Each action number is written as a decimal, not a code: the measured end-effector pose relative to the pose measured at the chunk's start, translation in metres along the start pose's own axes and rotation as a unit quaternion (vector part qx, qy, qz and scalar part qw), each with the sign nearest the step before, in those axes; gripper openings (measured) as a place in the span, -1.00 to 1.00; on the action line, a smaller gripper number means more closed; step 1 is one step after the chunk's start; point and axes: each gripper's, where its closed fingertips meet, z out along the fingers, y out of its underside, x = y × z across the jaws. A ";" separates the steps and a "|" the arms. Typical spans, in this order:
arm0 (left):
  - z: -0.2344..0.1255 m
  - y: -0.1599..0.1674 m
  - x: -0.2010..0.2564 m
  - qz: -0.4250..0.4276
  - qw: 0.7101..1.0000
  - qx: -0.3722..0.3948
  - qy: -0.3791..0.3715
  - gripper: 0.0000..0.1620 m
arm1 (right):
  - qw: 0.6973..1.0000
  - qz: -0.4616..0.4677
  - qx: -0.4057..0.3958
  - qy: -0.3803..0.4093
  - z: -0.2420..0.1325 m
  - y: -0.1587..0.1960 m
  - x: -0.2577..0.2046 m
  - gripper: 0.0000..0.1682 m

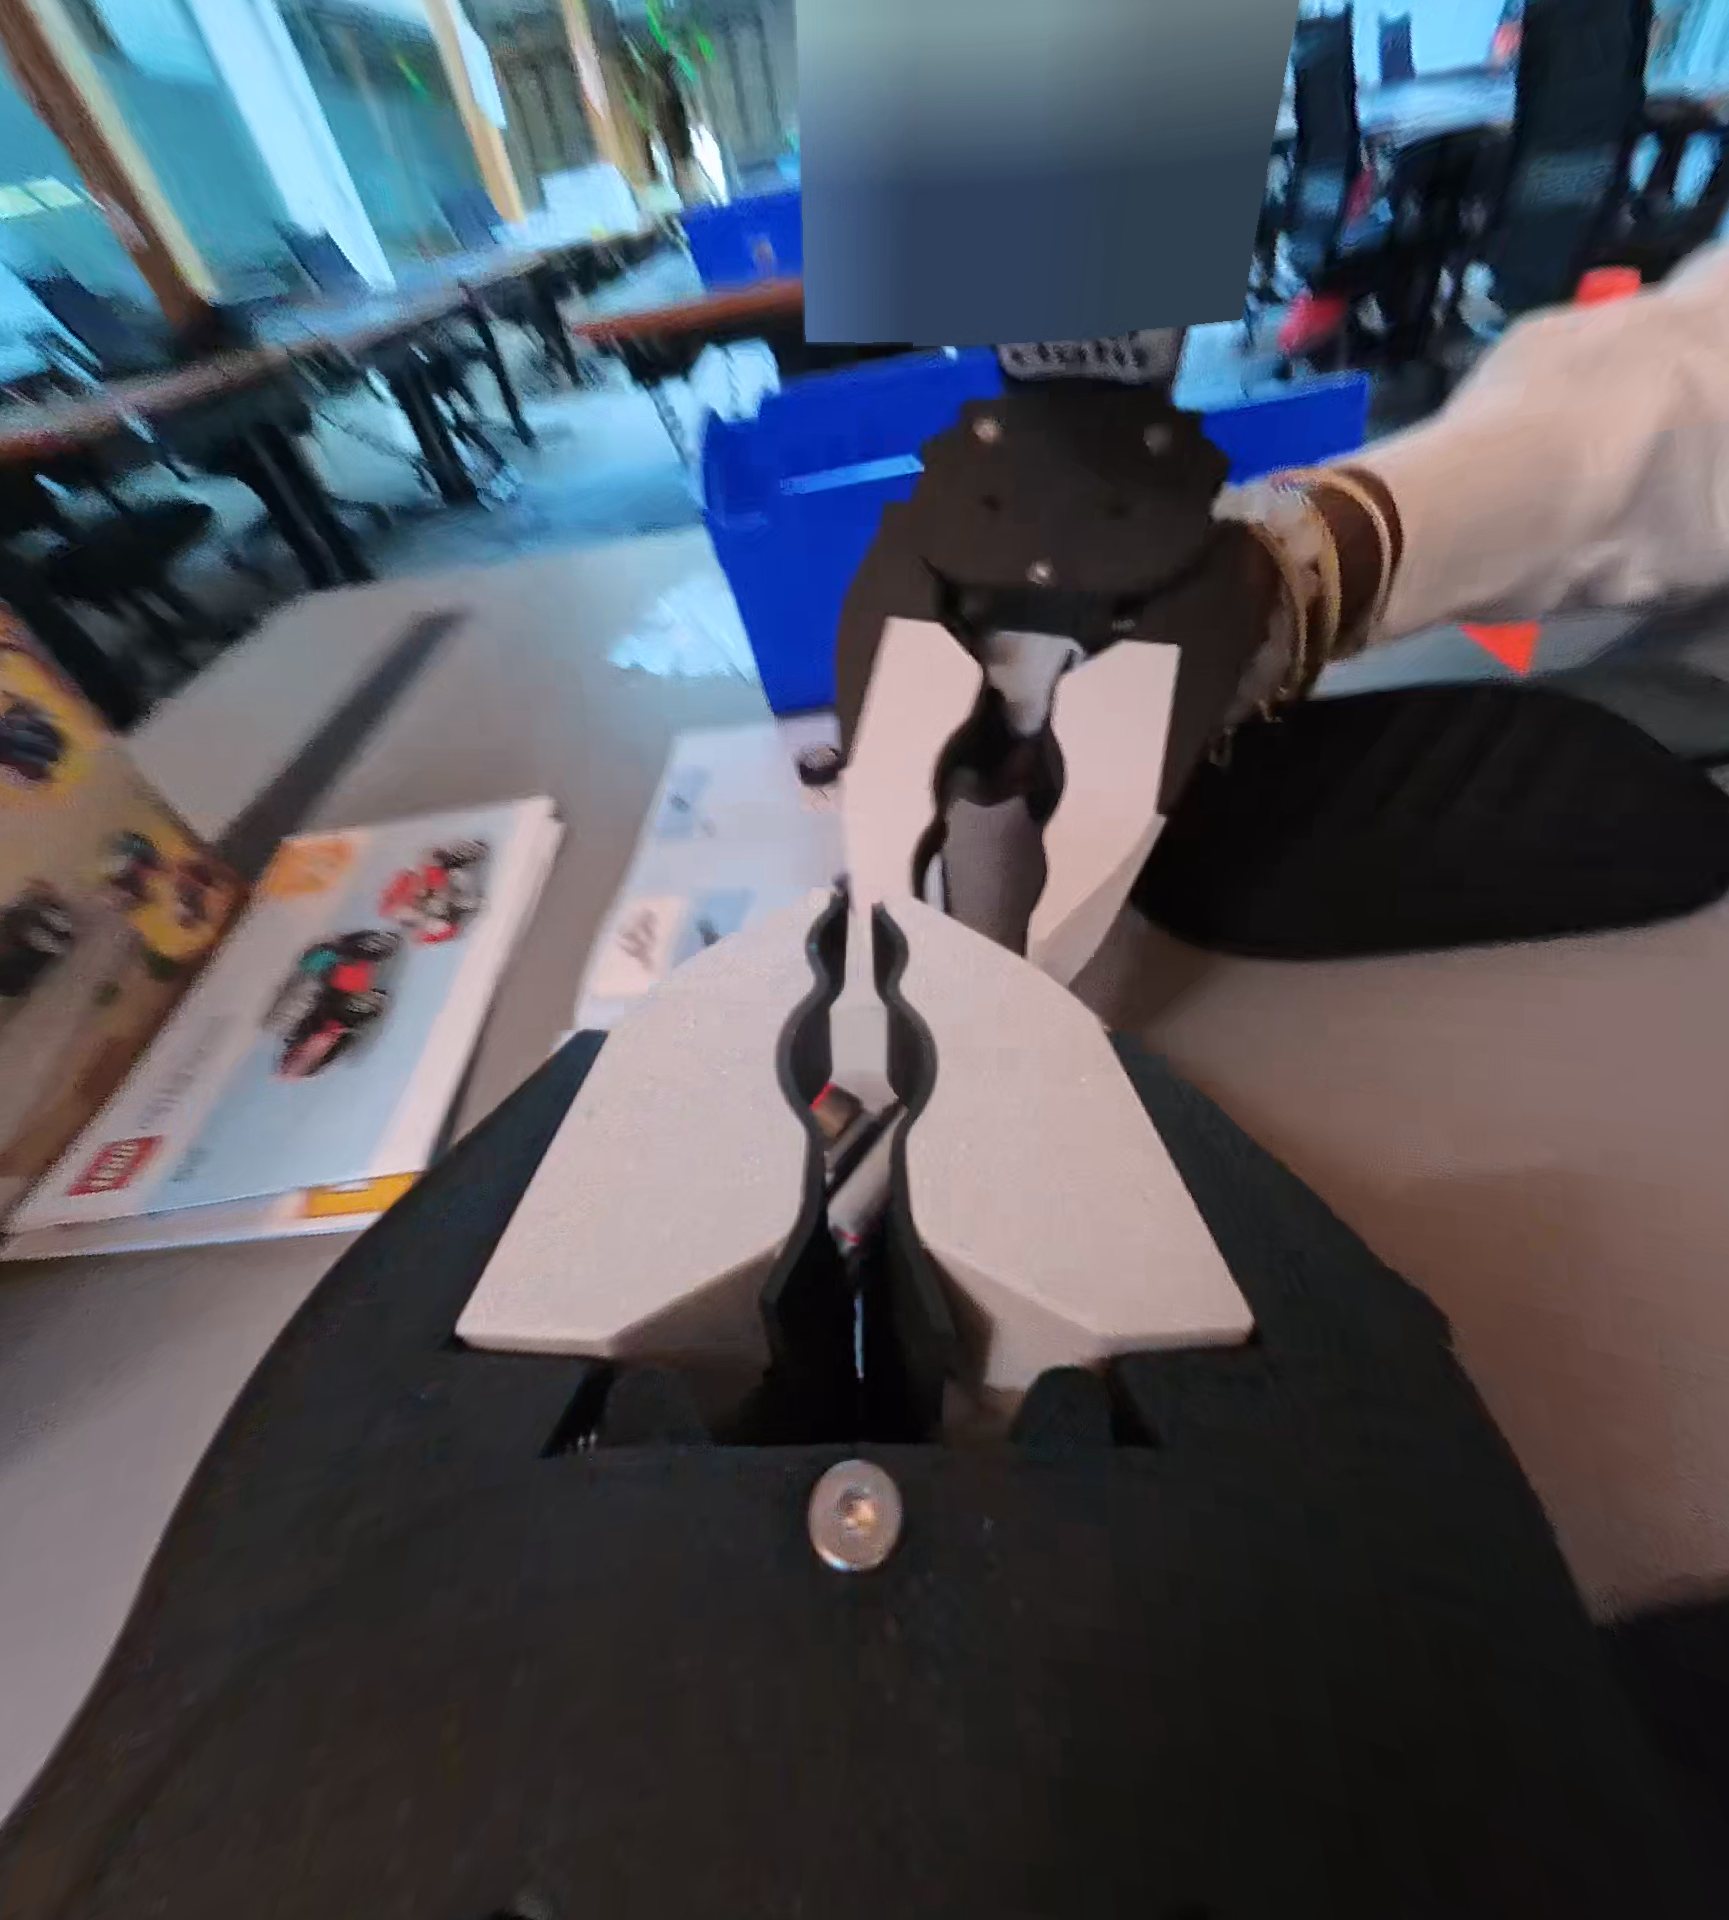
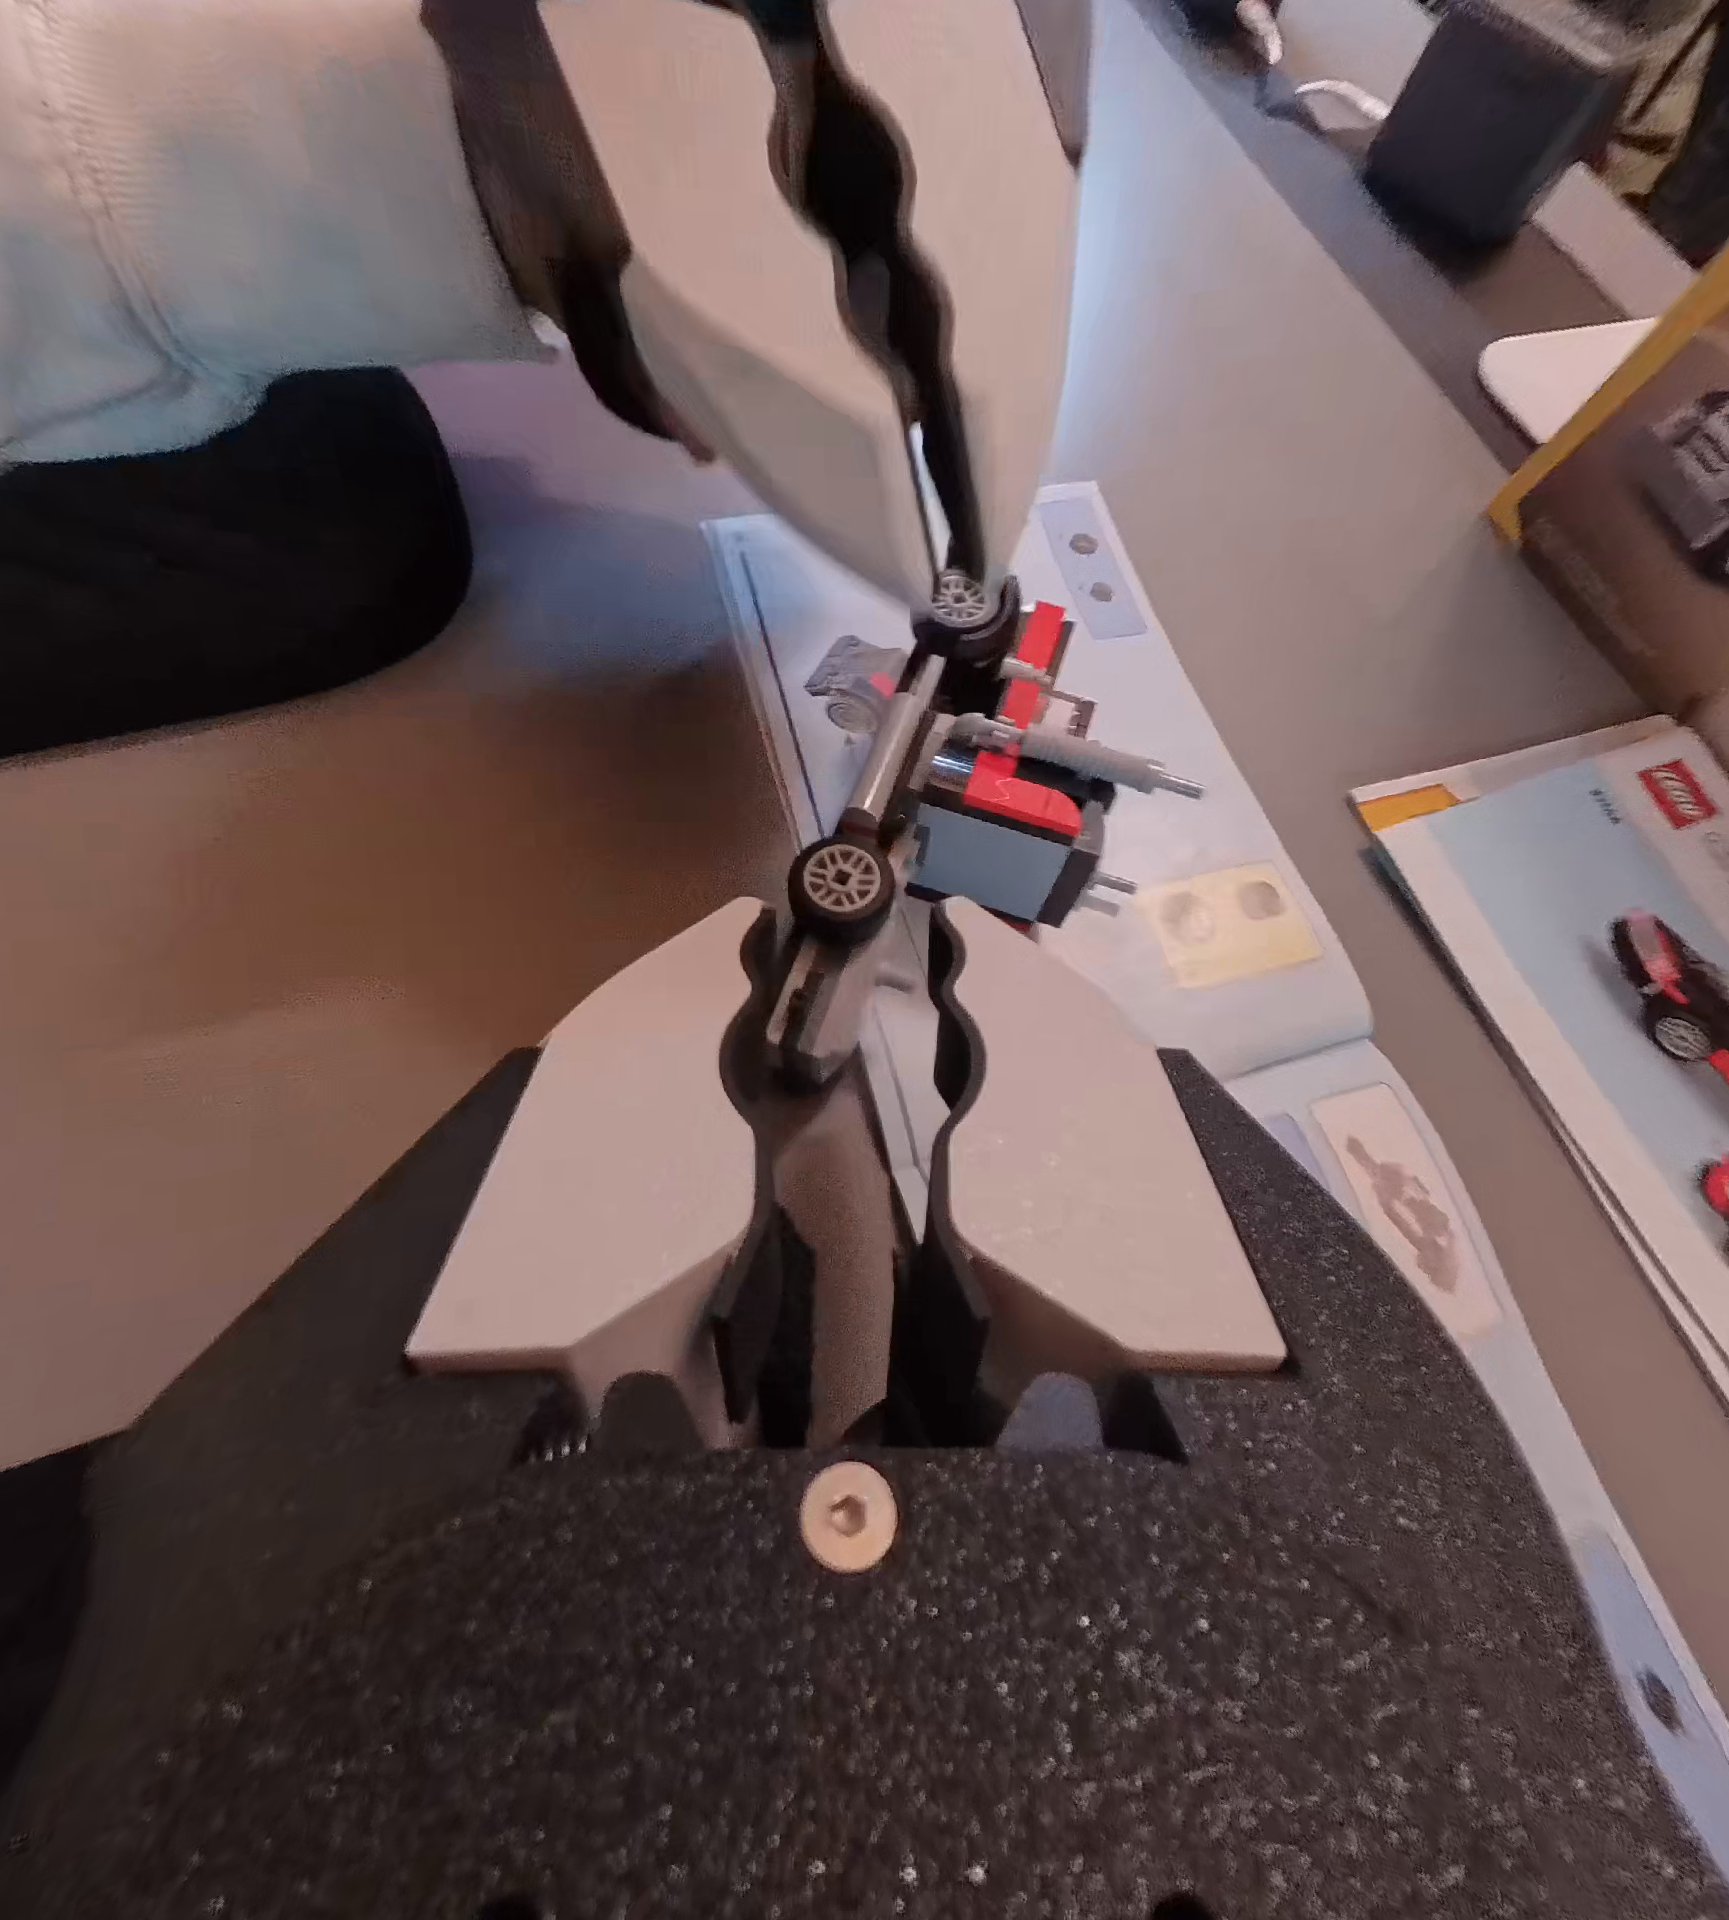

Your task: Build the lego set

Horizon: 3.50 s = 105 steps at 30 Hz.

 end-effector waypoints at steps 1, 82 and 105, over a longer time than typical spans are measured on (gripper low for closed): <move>-0.006 -0.005 -0.005 0.002 1.000 0.018 -0.014 -0.94 | 1.000 0.003 0.004 0.009 -0.007 -0.001 0.002 -0.67; 0.046 0.042 0.028 0.031 0.980 -0.185 0.062 -1.00 | 1.000 0.016 -0.004 -0.002 -0.006 0.017 -0.004 -0.75; 0.043 0.044 0.012 0.073 0.945 -0.313 0.063 -1.00 | 0.997 0.061 0.050 -0.015 -0.001 0.016 -0.003 -0.74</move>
